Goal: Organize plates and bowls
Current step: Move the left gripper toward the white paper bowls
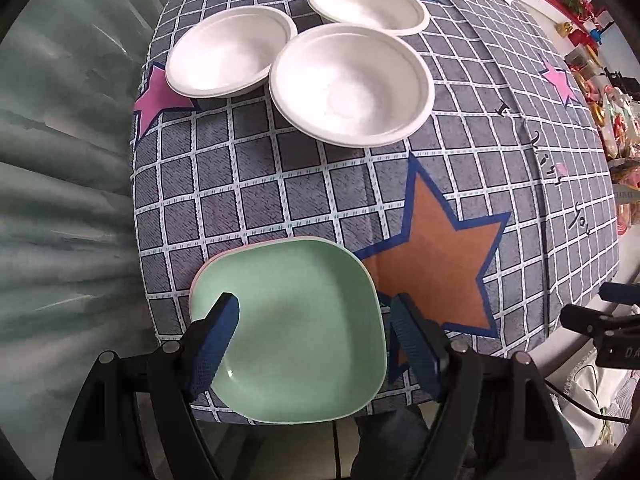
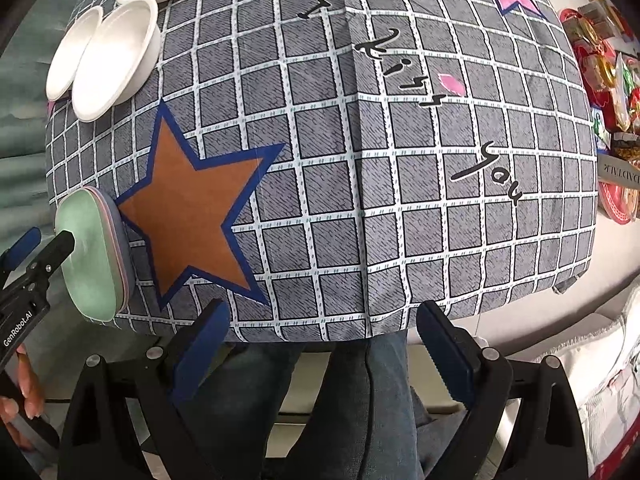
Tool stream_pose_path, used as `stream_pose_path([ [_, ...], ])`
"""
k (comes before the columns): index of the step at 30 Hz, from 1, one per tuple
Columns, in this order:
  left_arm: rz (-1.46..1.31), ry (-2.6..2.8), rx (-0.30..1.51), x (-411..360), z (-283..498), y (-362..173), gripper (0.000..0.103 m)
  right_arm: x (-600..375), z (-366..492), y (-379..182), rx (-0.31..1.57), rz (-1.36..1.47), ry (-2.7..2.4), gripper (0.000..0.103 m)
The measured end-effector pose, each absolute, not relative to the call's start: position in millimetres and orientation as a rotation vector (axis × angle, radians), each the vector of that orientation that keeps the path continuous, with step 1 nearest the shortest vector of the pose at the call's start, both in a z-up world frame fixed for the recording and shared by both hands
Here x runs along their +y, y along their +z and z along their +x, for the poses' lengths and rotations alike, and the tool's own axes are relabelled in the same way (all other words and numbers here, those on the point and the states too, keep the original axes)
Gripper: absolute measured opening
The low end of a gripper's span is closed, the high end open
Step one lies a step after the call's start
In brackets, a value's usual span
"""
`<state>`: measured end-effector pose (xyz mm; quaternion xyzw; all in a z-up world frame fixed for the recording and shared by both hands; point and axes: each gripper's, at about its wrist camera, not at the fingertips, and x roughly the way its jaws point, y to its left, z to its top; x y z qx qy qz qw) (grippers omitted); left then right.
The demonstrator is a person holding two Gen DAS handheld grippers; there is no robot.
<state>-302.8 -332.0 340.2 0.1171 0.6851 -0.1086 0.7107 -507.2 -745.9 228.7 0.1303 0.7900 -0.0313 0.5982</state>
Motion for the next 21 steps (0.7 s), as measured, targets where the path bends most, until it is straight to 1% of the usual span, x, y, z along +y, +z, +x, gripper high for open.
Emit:
stream_pose_path([
  [3, 0.247, -0.239, 1.516, -330.1, -302.6, 346.3, 0.082, -738.3, -509.5, 232.2, 1.821, 0.302, -0.075, 0.095],
  [10, 0.255, -0.226, 1.509, -306.4, -291.2, 337.2, 0.082, -739.4, -500.9, 241.2, 1.802, 0.316, -0.084, 0.095],
  [11, 0.253, -0.22, 1.51, -305.5, -289.0, 337.2, 0.082, -744.4, -501.7, 229.7, 1.8, 0.321, -0.081, 0.095],
  [14, 0.243, -0.204, 1.511, -306.7, -282.3, 337.0, 0.082, -751.7, -498.4, 226.6, 1.8, 0.342, -0.072, 0.095],
  [21, 0.17, -0.108, 1.53, -305.9, -255.4, 336.7, 0.082, -783.6, -454.9, 225.1, 1.805, 0.282, 0.009, 0.095],
])
